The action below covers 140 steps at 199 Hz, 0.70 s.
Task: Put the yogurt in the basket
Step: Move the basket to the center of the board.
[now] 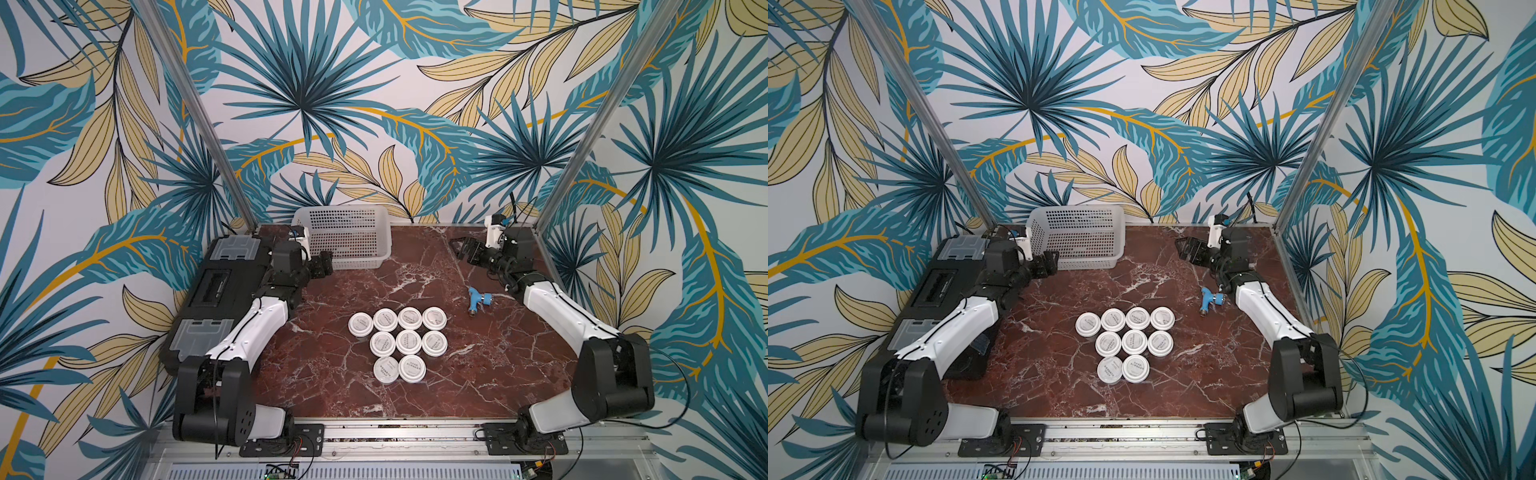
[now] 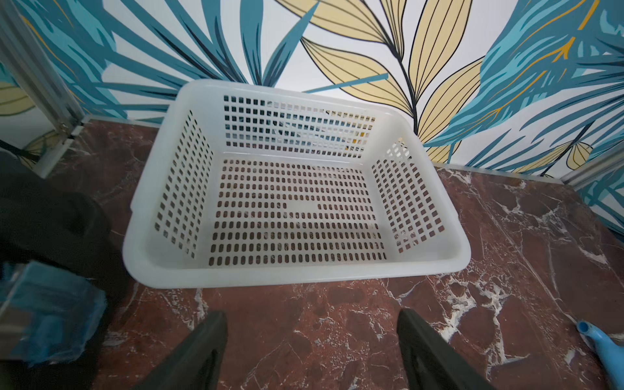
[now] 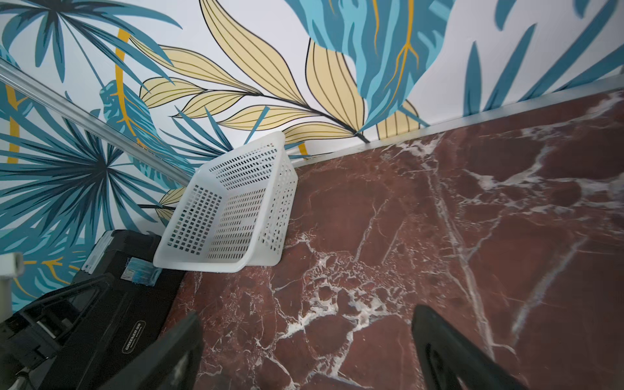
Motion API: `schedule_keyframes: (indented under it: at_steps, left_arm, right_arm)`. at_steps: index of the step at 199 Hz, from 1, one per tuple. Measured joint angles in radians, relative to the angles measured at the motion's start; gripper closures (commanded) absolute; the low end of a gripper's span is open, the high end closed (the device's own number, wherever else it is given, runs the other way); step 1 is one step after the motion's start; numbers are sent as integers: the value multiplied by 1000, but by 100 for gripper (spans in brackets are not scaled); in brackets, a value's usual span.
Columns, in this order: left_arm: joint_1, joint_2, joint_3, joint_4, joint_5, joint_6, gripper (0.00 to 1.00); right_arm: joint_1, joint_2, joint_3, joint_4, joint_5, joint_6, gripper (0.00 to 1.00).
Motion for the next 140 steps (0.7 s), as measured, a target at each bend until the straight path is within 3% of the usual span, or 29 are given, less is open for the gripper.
schedule_keyframes:
  at_steps: [32,52,82,105,140]
  left_arm:
    - [36,105,84,-48,57,-50,18]
    - [75,149,103,-54,101,-92,19]
    - [95,185,109,-54,135,-133,21]
    - [96,190,109,-53,145,-147,21]
    - [98,190,108,-53,152,-151,22]
  right_arm:
    - [99,126,161,-76,18,-16,6]
    - [148,225,285,-114,25,-23,16]
    - [198,383,441,-161,23,-28,19]
    - [223,478,512,-183,23,-21,26]
    - [253,579,574,-204,22,-10,28]
